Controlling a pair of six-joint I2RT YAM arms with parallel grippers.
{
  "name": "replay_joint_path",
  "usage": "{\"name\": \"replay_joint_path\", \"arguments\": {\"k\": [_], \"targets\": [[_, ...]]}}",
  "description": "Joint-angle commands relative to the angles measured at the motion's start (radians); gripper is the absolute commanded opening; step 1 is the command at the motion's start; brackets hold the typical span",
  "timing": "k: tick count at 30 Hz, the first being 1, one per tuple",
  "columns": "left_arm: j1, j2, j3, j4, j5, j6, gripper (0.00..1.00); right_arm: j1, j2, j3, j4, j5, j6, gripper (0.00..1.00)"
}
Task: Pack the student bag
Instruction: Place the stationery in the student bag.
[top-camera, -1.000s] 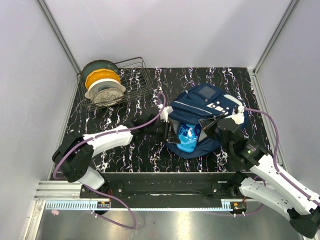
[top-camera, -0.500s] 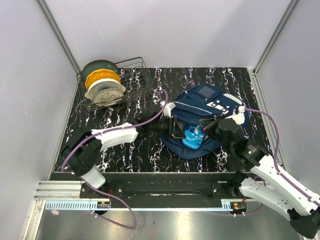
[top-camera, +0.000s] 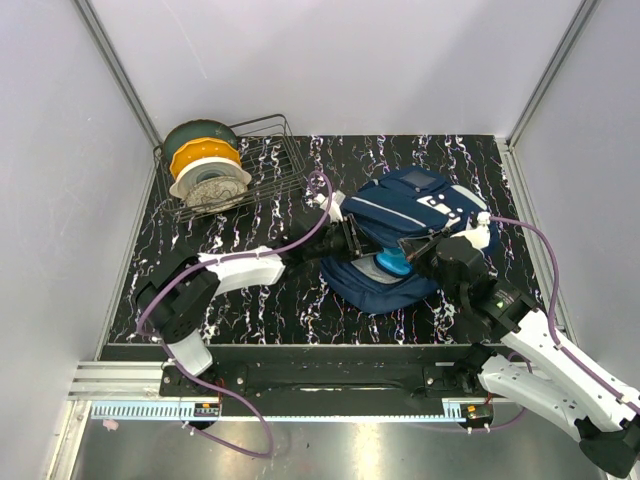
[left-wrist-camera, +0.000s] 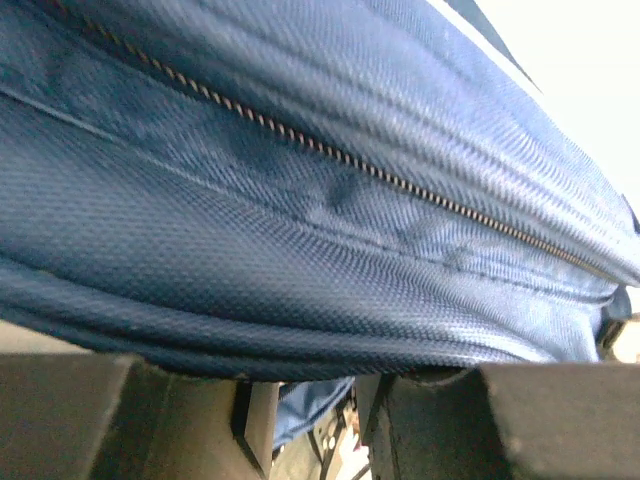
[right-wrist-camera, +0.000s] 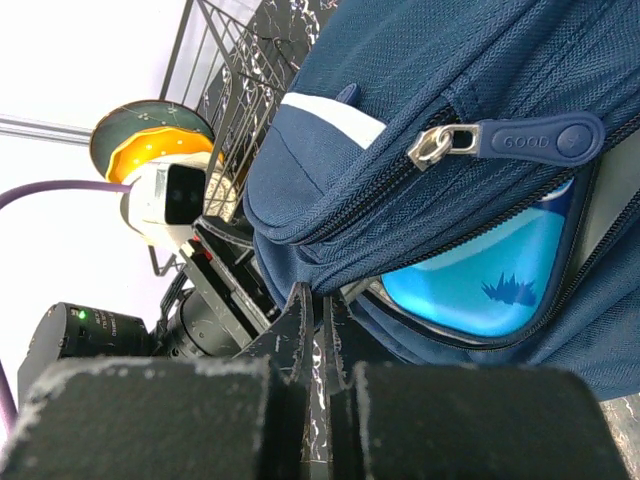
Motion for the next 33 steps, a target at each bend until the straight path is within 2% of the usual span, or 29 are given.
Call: {"name": "replay_joint_path", "arguments": {"k": [1, 3, 4, 5, 9, 11, 14, 17, 23, 30, 33], "targets": [[0.007, 0.026, 0.064, 0.200, -0.201, -0.033, 0.00, 0.010, -0.025, 0.026, 0.083, -0.067, -0.008, 0.00], [0.005, 0.043, 0.079, 0.189, -0.202, -0.018, 0.00, 0.012, -0.027, 0.021, 0.085, -0.064, -0.005, 0.00], [0.005, 0.061, 0.080, 0.191, -0.195, -0.018, 0.06, 0.012, -0.025, 0.018, 0.085, -0.059, -0.004, 0.00], [0.005, 0.069, 0.075, 0.195, -0.184, -0.018, 0.17, 0.012, -0.024, 0.018, 0.085, -0.056, -0.004, 0.00], [-0.004, 0.071, 0.034, 0.194, -0.158, 0.007, 0.30, 0.012, -0.030, 0.018, 0.076, -0.035, -0.004, 0.00], [-0.007, 0.046, -0.005, 0.189, -0.159, 0.030, 0.47, 0.012, -0.036, 0.012, 0.074, -0.022, 0.001, 0.00], [-0.009, -0.003, -0.057, 0.174, -0.170, 0.059, 0.65, 0.012, -0.042, 0.006, 0.071, -0.010, 0.009, 0.00], [-0.010, -0.043, -0.091, 0.161, -0.150, 0.071, 0.75, 0.012, -0.040, 0.004, 0.073, -0.004, 0.012, 0.00], [-0.026, -0.078, -0.123, 0.161, -0.081, 0.053, 0.77, 0.010, -0.028, 0.012, 0.074, -0.007, 0.010, 0.00], [-0.052, 0.017, -0.083, 0.247, 0.002, -0.010, 0.70, 0.012, -0.017, 0.009, 0.089, -0.027, 0.013, 0.00], [-0.070, 0.040, -0.051, 0.226, 0.008, -0.025, 0.69, 0.012, -0.011, 0.009, 0.100, -0.026, 0.016, 0.00]]}}
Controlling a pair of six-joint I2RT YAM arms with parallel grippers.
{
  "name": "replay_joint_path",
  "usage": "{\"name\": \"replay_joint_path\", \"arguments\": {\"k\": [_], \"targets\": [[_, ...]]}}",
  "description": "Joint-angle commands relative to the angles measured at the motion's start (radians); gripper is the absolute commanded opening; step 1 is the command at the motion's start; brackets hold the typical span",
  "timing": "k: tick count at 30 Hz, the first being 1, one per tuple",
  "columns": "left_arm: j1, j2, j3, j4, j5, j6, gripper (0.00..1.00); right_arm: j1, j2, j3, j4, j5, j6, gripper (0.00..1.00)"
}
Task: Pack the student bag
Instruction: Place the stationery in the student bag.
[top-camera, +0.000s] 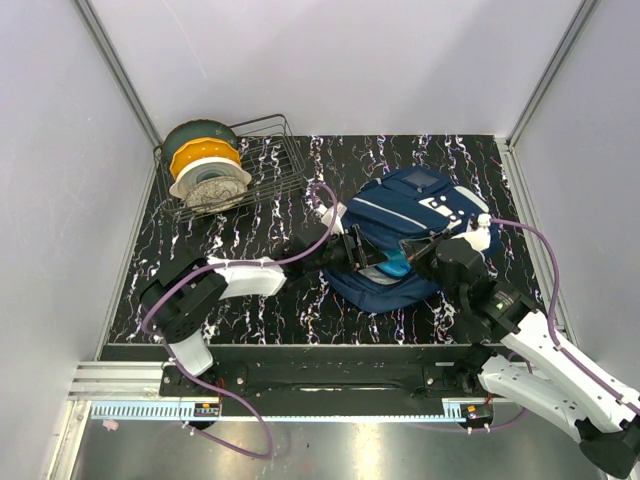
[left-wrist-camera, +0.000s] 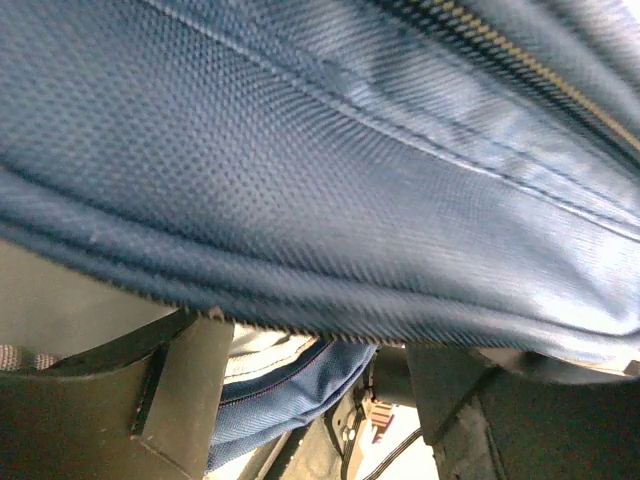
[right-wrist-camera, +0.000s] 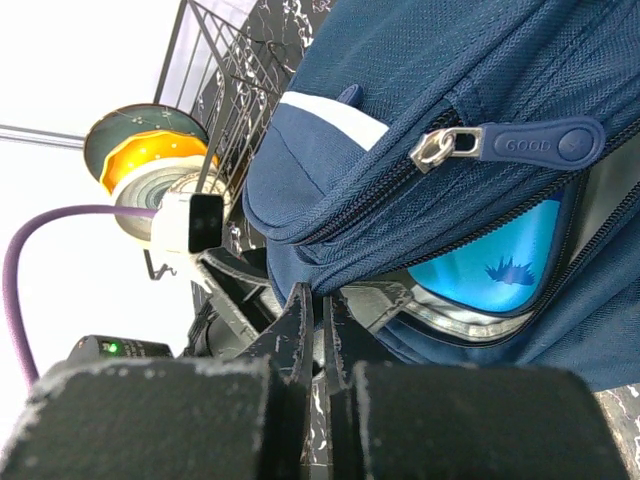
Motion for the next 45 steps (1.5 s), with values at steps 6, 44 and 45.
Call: {"name": "replay_joint_path", "arguments": {"k": [6, 44, 45], "targets": [[-0.039, 0.082, 0.110, 0.043, 0.020, -0.052, 0.53, 0.012, 0.025, 0.054, 0.112, -0.046, -0.009, 0.00], [-0.035, -0.488, -0.089, -0.306, -0.300, 0.360, 0.94, 0.012, -0.001, -0.050, -0.026, -0.275, -0.010, 0.42], [-0.021, -0.502, -0.065, -0.361, -0.310, 0.382, 0.97, 0.012, -0.010, -0.061, -0.043, -0.302, 0.015, 0.58]]}}
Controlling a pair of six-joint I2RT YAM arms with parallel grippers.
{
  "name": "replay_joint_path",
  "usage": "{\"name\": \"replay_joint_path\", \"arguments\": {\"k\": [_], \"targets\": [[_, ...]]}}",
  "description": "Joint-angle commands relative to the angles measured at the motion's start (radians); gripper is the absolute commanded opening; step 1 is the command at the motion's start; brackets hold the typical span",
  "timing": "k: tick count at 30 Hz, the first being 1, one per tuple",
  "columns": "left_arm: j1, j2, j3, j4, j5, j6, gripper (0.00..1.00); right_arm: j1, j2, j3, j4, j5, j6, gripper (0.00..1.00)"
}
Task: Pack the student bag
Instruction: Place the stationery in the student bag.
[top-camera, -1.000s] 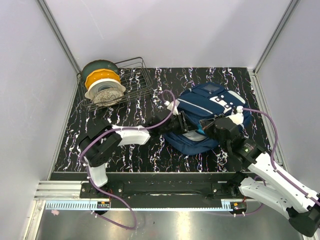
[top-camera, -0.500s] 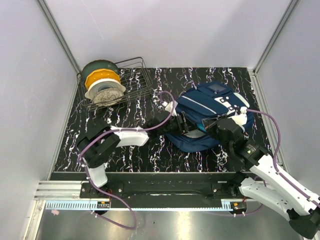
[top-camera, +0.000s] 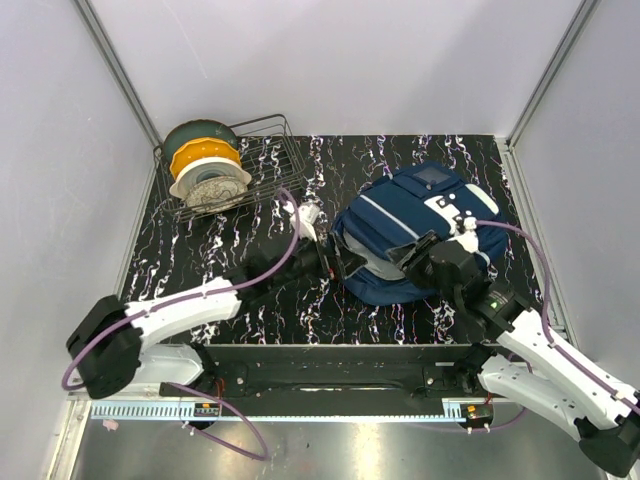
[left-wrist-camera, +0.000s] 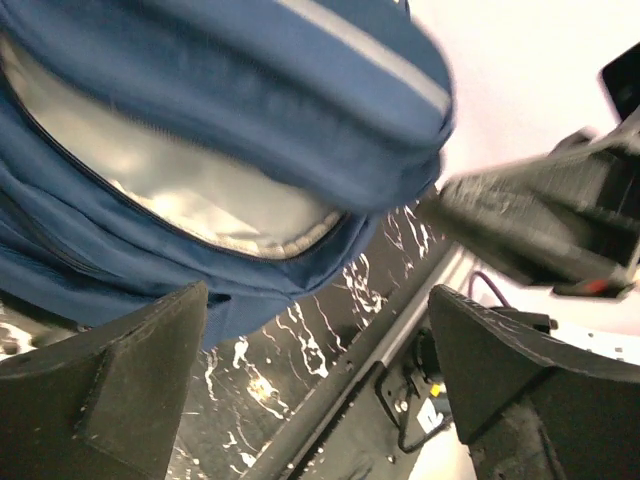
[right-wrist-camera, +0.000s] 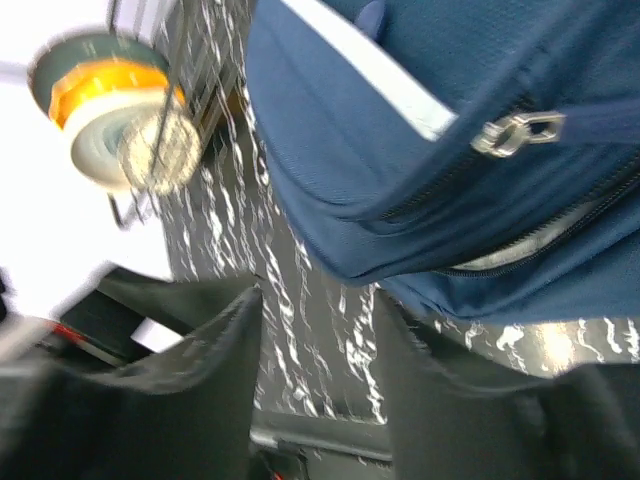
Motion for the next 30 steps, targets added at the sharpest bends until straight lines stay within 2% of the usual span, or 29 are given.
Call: {"name": "replay_joint_path", "arguments": {"k": [1, 3, 4, 6, 8, 12, 15, 18, 22, 27, 30], "targets": [[0.044, -0.111, 0.101, -0.184, -0.137, 0.192, 0.99, 0.017, -0.059, -0.052, -0.034, -0.251, 0.032, 0.60], [0.122, -0.113, 0.137, -0.217, -0.096, 0.215, 0.99, 0.017, -0.088, -0.074, -0.109, -0.270, 0.076, 0.63], [0.153, -0.102, 0.152, -0.226, -0.045, 0.236, 0.99, 0.017, -0.127, -0.077, -0.151, -0.264, 0.089, 0.69], [0.230, -0.045, 0.212, -0.257, 0.048, 0.270, 0.99, 0.017, -0.170, -0.085, -0.192, -0.200, 0.118, 0.76], [0.270, 0.024, 0.253, -0.275, 0.125, 0.304, 0.99, 0.017, -0.221, -0.077, -0.264, -0.099, 0.164, 0.89], [0.299, 0.151, 0.403, -0.333, 0.217, 0.378, 0.99, 0.017, -0.243, -0.034, -0.418, 0.049, 0.262, 0.95], [0.330, 0.231, 0.441, -0.304, 0.291, 0.364, 0.99, 0.017, -0.208, 0.017, -0.573, 0.135, 0.340, 1.00], [0.345, 0.298, 0.476, -0.298, 0.343, 0.381, 0.99, 0.017, -0.181, 0.032, -0.687, 0.199, 0.409, 1.00], [0.348, 0.416, 0.537, -0.314, 0.404, 0.413, 0.99, 0.017, -0.223, -0.023, -0.612, 0.239, 0.414, 1.00], [0.364, 0.479, 0.514, -0.185, 0.452, 0.373, 0.99, 0.017, -0.289, -0.071, -0.493, 0.264, 0.354, 1.00], [0.367, 0.521, 0.508, -0.120, 0.483, 0.344, 0.99, 0.017, -0.271, -0.074, -0.470, 0.251, 0.322, 1.00]]}}
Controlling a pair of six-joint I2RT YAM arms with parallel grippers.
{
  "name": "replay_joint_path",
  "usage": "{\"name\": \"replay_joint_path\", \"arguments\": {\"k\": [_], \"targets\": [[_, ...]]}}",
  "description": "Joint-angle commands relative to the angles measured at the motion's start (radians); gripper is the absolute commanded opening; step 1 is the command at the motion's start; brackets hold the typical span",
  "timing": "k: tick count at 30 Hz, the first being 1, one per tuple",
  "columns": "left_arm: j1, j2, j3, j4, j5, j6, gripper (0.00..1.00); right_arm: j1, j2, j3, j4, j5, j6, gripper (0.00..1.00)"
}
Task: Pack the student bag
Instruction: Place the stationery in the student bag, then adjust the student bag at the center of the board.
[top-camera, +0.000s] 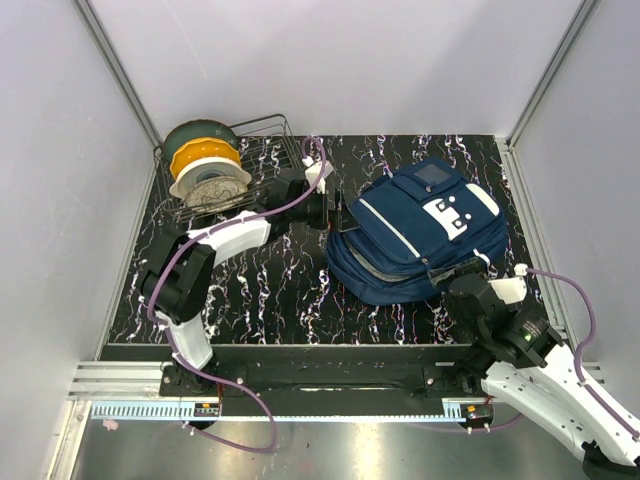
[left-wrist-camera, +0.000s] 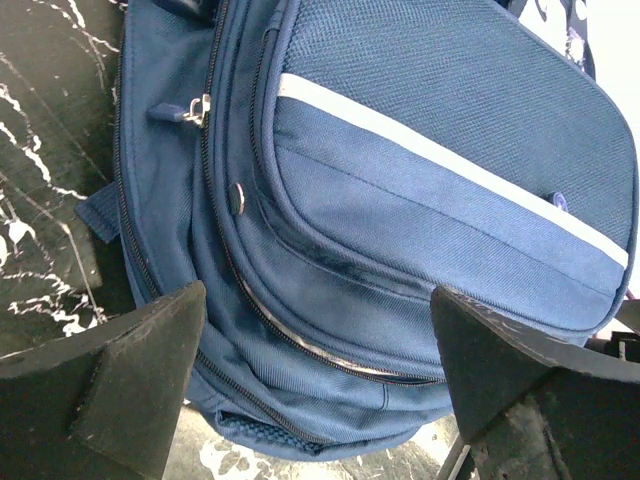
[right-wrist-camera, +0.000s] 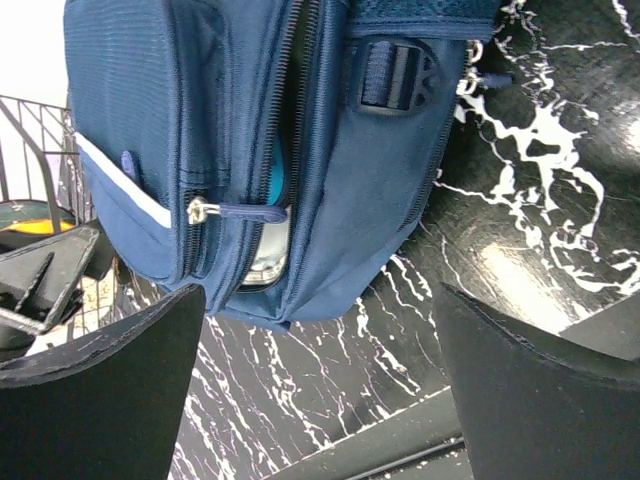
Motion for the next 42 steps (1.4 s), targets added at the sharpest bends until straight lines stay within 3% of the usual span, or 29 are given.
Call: {"name": "replay_joint_path", "arguments": {"k": [1, 8, 11, 14, 18, 24, 26, 29, 36, 42], "targets": [[0.013, 0.041, 0.019, 0.155, 0.086, -0.033, 0.99, 0.005, 0.023, -0.005, 0.088, 0.045, -0.045, 1.00], [0.013, 0.081, -0.007, 0.224, 0.119, -0.077, 0.99, -0.004, 0.145, -0.005, 0.162, 0.008, -0.120, 1.00], [0.013, 0.087, -0.036, 0.281, 0.129, -0.105, 0.99, -0.033, 0.162, -0.027, 0.284, -0.072, -0.216, 1.00], [0.013, 0.097, -0.043, 0.309, 0.135, -0.122, 0.99, -0.121, 0.214, -0.045, 0.324, -0.156, -0.255, 1.00], [0.013, 0.109, -0.030, 0.319, 0.149, -0.136, 0.99, -0.321, 0.245, -0.137, 0.447, -0.377, -0.350, 1.00], [0.012, 0.129, -0.036, 0.321, 0.107, -0.127, 0.98, -0.391, 0.433, -0.114, 0.608, -0.472, -0.452, 1.00], [0.013, 0.138, -0.037, 0.316, 0.090, -0.113, 0.92, -0.399, 0.528, -0.105, 0.686, -0.518, -0.476, 0.99], [0.013, 0.173, -0.001, 0.283, 0.115, -0.099, 0.77, -0.403, 0.624, -0.071, 0.719, -0.543, -0.508, 0.89], [0.001, 0.196, -0.015, 0.309, 0.152, -0.129, 0.51, -0.406, 0.678, 0.022, 0.698, -0.497, -0.621, 0.81], [-0.062, 0.143, -0.092, 0.336, 0.158, -0.152, 0.50, -0.409, 0.748, 0.099, 0.691, -0.511, -0.704, 0.83]]}}
